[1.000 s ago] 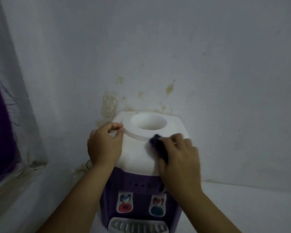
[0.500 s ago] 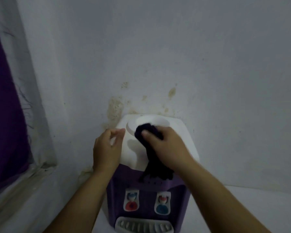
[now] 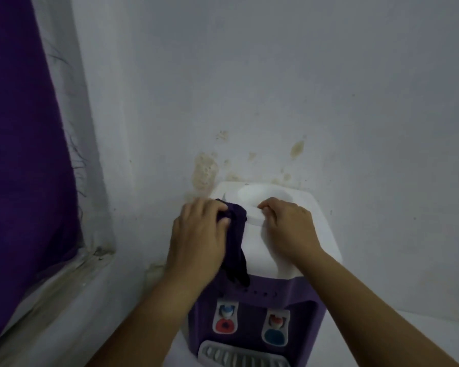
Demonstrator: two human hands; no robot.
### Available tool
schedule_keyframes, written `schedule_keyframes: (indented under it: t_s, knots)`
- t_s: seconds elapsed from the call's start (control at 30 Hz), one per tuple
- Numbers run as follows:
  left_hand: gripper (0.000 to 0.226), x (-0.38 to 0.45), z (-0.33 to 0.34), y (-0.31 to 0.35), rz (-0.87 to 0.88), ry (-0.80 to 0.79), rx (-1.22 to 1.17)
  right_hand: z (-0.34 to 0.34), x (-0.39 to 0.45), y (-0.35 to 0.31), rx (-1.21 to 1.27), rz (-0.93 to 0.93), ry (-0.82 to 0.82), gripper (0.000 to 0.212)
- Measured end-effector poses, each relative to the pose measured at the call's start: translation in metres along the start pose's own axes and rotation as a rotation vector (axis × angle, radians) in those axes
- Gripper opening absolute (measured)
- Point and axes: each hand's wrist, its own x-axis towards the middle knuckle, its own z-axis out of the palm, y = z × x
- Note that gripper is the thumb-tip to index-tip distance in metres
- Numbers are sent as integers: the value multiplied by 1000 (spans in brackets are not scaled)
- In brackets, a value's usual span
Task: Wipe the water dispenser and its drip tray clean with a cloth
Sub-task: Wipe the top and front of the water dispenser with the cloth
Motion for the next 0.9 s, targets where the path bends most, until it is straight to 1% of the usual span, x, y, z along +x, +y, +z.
schedule_keyframes:
  t_s: [0.07, 0.1, 0.13, 0.27, 0.33, 0.4, 0.47, 0.5, 0.57, 0.6, 0.63, 0.67, 0.77, 0.83, 0.9]
  knots:
    - [44, -16, 9, 7, 54, -39, -8, -2, 1, 3, 23, -11, -1, 27]
    - [52, -20, 13, 6, 44, -61, -12, -2, 2, 4, 28, -24, 2, 27]
    - [55, -18, 14, 1, 14, -74, -15, -2, 2, 6, 31, -34, 2, 28]
    - [42, 17, 10, -24, -158, -121, -135, 1, -1, 8, 36, -72, 45, 28]
    - [45, 17, 12, -18, -179, -134, -124, 2, -2, 8, 43, -77, 71, 29]
    - [48, -2, 16, -6, -116, -89, -48, 2, -3, 8, 50, -84, 87, 28]
    - [43, -12, 15, -5, -31, -25, -71, 2, -4, 8, 52, -89, 86, 28]
    - [39, -3, 16, -12, -29, -18, -105, 1, -3, 8, 54, -86, 80, 28]
    - [33, 27, 20, -26, -145, -33, -165, 1, -2, 7, 57, -77, 59, 29]
    - [31, 41, 20, -31, -216, -68, -176, 0, -2, 7, 63, -66, 43, 29]
    - [30, 49, 21, -32, -249, -93, -170, -1, -1, 8, 78, -55, 21, 29]
    - [30, 49, 23, -30, -236, -91, -157, -3, 0, 9, 107, -38, -7, 28]
    - [33, 22, 21, -9, -71, -32, -132, -12, 2, 12, 188, 55, -75, 27]
    - [33, 17, 22, -9, -5, 4, -163, -11, 3, 12, 72, 96, -92, 34]
    - [30, 40, 27, -23, -86, -24, -170, -6, 3, 7, -56, 130, -127, 43]
